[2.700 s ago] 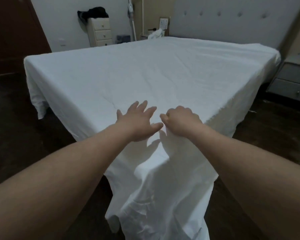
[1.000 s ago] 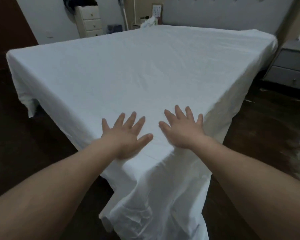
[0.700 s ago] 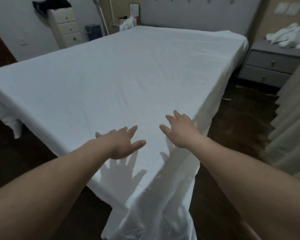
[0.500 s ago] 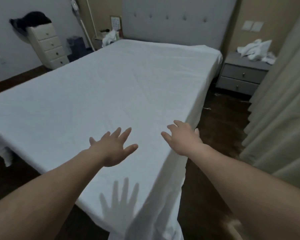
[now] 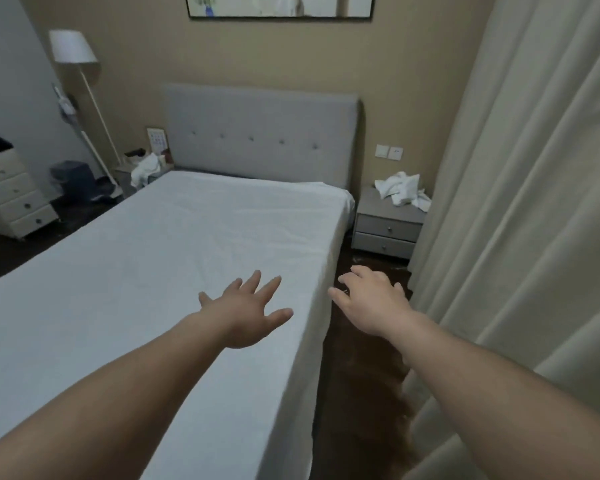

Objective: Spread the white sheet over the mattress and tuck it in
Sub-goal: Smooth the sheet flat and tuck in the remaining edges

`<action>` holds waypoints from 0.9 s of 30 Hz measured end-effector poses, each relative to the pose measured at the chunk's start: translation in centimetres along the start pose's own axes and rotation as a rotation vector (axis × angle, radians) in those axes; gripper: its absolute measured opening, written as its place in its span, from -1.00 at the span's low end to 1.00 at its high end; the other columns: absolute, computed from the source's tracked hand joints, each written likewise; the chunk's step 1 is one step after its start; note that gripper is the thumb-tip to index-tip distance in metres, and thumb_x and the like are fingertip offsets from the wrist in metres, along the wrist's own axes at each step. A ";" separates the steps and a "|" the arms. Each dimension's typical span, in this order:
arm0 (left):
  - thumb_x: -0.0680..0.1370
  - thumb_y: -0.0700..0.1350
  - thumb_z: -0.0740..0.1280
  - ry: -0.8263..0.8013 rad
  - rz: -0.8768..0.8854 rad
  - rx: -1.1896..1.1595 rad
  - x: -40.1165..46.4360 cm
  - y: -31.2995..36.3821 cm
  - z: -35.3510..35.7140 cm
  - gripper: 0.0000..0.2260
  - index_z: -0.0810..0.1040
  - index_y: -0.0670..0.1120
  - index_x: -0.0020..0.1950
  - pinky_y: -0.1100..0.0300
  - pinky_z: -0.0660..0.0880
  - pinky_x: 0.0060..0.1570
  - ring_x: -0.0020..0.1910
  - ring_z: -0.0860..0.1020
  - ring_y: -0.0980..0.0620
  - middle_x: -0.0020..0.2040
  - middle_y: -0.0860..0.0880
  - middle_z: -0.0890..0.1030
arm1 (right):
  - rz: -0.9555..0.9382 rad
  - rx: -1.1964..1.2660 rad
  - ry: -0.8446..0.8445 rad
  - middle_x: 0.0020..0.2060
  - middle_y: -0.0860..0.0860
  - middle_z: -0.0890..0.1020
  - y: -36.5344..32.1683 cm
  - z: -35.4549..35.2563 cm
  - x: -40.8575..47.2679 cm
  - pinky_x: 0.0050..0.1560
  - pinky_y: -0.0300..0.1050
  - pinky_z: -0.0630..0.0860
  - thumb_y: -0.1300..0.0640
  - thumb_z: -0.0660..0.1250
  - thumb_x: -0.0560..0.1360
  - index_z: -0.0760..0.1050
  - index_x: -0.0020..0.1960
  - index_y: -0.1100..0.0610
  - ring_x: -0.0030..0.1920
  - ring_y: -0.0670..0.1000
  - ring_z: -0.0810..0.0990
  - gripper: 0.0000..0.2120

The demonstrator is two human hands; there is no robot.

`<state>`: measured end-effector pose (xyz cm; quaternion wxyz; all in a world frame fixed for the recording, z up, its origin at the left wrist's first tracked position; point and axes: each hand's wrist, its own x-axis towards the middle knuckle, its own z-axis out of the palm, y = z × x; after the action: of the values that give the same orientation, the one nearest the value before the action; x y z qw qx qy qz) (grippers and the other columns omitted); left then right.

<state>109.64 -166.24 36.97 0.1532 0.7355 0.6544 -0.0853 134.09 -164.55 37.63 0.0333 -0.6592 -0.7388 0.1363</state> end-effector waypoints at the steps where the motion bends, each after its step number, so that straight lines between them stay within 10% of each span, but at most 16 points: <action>1: 0.54 0.51 -0.08 0.007 0.002 0.020 2.2 1.4 -0.9 -0.30 -0.24 0.34 0.61 -0.51 -0.07 0.44 0.66 -0.14 -0.06 0.67 0.13 -0.22 | 0.011 0.012 0.007 0.48 0.01 0.34 1.4 -0.8 1.8 0.41 0.39 0.22 -0.26 0.04 0.67 0.43 0.45 -0.01 0.48 0.18 0.29 -0.49; 11: 0.56 0.49 -0.08 0.012 -0.020 0.064 20.4 10.2 -11.0 -0.29 -0.19 0.27 0.64 -0.45 -0.11 0.48 0.66 -0.14 -0.05 0.68 0.10 -0.20 | 0.046 0.103 -0.021 0.51 -0.02 0.34 14.2 -8.6 20.5 0.42 0.31 0.32 -0.31 0.04 0.65 0.36 0.51 -0.05 0.49 0.16 0.31 -0.45; 27: 0.56 0.48 0.01 -0.124 -0.096 0.025 56.7 6.1 -20.2 -0.25 -0.05 0.18 0.66 -0.49 0.03 0.45 0.66 -0.08 -0.11 0.69 0.08 -0.16 | -0.006 -0.016 -0.123 0.45 -0.04 0.40 19.7 -11.3 53.8 0.38 0.29 0.36 -0.31 0.07 0.62 0.38 0.46 -0.09 0.43 0.14 0.38 -0.49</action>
<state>121.48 -106.92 38.12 0.1798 0.6984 0.6772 -0.1463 148.78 -108.05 36.63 -0.0170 -0.6477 -0.7424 0.1703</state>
